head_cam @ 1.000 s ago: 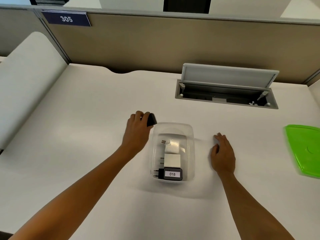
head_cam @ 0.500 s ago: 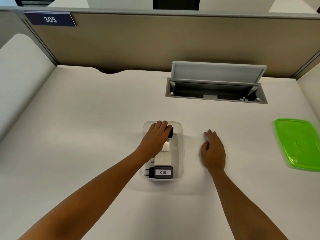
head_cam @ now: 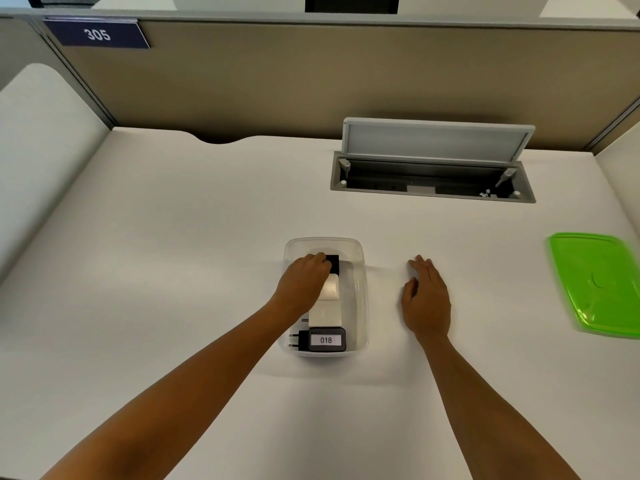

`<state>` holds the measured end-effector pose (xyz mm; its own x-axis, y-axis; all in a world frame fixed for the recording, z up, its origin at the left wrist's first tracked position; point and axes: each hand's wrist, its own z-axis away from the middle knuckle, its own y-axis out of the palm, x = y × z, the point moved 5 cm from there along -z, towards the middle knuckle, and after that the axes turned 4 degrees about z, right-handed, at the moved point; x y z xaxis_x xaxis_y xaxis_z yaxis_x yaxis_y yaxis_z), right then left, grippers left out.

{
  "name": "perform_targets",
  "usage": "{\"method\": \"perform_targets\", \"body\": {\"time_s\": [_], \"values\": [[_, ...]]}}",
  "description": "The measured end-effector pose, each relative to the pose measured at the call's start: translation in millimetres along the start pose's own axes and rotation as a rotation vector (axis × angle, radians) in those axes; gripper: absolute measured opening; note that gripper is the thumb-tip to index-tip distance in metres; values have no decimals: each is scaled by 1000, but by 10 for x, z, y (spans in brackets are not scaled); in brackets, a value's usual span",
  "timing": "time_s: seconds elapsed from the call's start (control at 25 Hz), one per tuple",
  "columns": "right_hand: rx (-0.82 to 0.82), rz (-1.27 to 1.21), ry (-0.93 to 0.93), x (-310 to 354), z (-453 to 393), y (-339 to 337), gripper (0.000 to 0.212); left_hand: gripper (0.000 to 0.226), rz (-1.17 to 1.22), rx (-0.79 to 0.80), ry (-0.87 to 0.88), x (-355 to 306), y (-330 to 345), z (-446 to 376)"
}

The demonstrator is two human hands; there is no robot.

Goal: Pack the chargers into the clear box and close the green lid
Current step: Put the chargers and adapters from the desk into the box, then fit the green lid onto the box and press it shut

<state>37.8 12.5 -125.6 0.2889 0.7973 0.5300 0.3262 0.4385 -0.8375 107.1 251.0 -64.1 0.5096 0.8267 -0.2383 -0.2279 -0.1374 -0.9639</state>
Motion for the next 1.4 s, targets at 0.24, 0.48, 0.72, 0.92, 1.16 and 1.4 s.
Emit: {"method": "perform_targets", "body": {"time_s": [0.24, 0.48, 0.72, 0.92, 1.16, 1.4], "values": [[-1, -3, -7, 1, 3, 6, 42, 48, 223, -159, -134, 1, -116, 166], [-70, -64, -53, 48, 76, -110, 33, 37, 279, -237, -17, -358, -367, 224], [16, -56, -151, -134, 399, -317, 37, 29, 353, -377, 98, -859, -386, 197], [-68, 7, -72, -690, 362, -847, 38, 32, 352, -345, 160, -1280, -257, 49], [-40, 234, 117, -1381, 65, -1301, 44, 31, 342, -333, 148, -1491, -135, -48], [78, 374, 279, -1736, -284, -1439, 52, 31, 332, -382, 115, -1451, -130, -13]]}}
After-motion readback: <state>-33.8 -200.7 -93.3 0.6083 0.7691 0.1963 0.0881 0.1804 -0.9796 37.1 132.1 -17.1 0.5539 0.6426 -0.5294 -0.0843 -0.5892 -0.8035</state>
